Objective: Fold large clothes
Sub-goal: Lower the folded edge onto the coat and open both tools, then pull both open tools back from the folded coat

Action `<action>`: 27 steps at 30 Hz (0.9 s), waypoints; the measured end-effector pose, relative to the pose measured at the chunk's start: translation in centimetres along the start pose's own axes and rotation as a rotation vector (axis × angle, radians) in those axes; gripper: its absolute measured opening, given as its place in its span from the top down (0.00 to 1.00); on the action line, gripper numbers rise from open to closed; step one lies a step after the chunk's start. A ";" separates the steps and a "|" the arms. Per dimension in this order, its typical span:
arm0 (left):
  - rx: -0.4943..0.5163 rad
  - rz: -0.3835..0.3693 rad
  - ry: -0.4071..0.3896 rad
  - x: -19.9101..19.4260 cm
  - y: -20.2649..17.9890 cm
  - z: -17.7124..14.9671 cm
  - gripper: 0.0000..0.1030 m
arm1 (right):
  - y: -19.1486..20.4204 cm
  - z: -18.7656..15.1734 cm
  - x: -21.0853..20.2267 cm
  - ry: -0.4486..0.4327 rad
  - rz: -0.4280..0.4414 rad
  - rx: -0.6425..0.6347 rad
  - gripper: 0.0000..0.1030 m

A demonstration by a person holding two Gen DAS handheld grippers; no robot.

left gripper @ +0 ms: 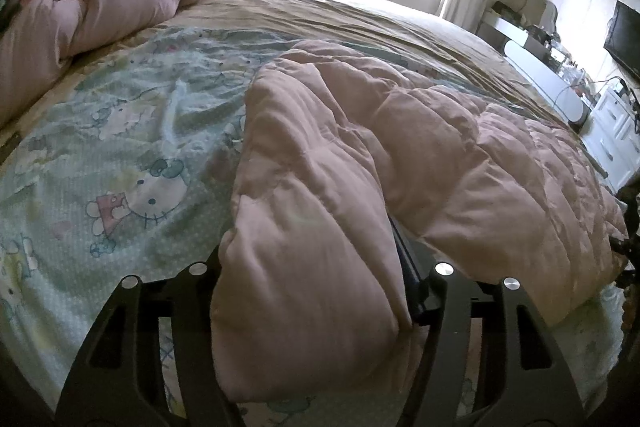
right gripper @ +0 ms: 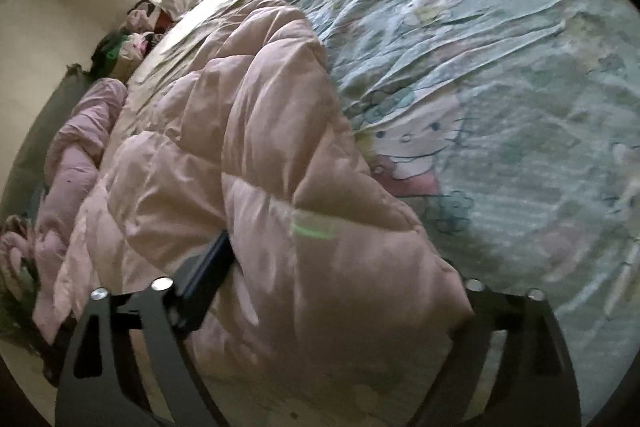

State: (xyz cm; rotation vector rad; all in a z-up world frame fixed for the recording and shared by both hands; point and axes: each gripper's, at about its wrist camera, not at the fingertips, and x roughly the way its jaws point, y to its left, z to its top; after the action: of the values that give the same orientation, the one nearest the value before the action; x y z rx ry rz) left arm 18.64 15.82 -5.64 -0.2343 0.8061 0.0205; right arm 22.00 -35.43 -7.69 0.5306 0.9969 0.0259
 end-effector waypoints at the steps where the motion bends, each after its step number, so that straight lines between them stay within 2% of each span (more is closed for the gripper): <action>1: -0.001 0.000 0.000 0.0 0.0 0.0 0.48 | -0.1 -0.1 -0.3 -0.002 -0.010 -0.011 0.12; 4: -0.007 -0.001 -0.004 -0.3 0.2 -0.2 0.46 | -0.3 -0.2 -1.6 -0.026 -0.042 -0.025 0.11; 7: -0.007 0.009 -0.012 -0.8 0.1 -0.3 0.40 | -0.3 -0.2 -3.1 -0.071 -0.069 -0.044 0.09; 11: 0.000 0.030 -0.017 -1.4 -0.1 -0.6 0.27 | 0.9 -0.3 -4.8 -0.109 -0.102 -0.129 0.06; 12: -0.001 0.035 -0.016 -1.6 -0.2 -0.6 0.19 | 1.6 -0.4 -5.1 -0.119 -0.106 -0.140 0.05; 14: -0.006 0.031 -0.018 -2.3 -0.3 -0.7 0.09 | 2.4 -0.4 -5.9 -0.149 -0.109 -0.164 0.04; 21: 0.010 0.057 -0.065 -6.5 -1.6 -0.3 0.09 | 5.9 -1.3 -8.5 -0.209 -0.065 -0.269 0.04; 27: 0.064 0.053 -0.135 -10.9 -4.5 -0.3 0.09 | 9.0 -3.0 -10.6 -0.240 0.012 -0.335 0.04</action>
State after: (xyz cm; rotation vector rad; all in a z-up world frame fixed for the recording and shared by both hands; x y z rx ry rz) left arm 11.30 12.16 2.89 -0.1493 0.6775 0.0599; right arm 15.66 -29.01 3.35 0.2252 0.7352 0.1349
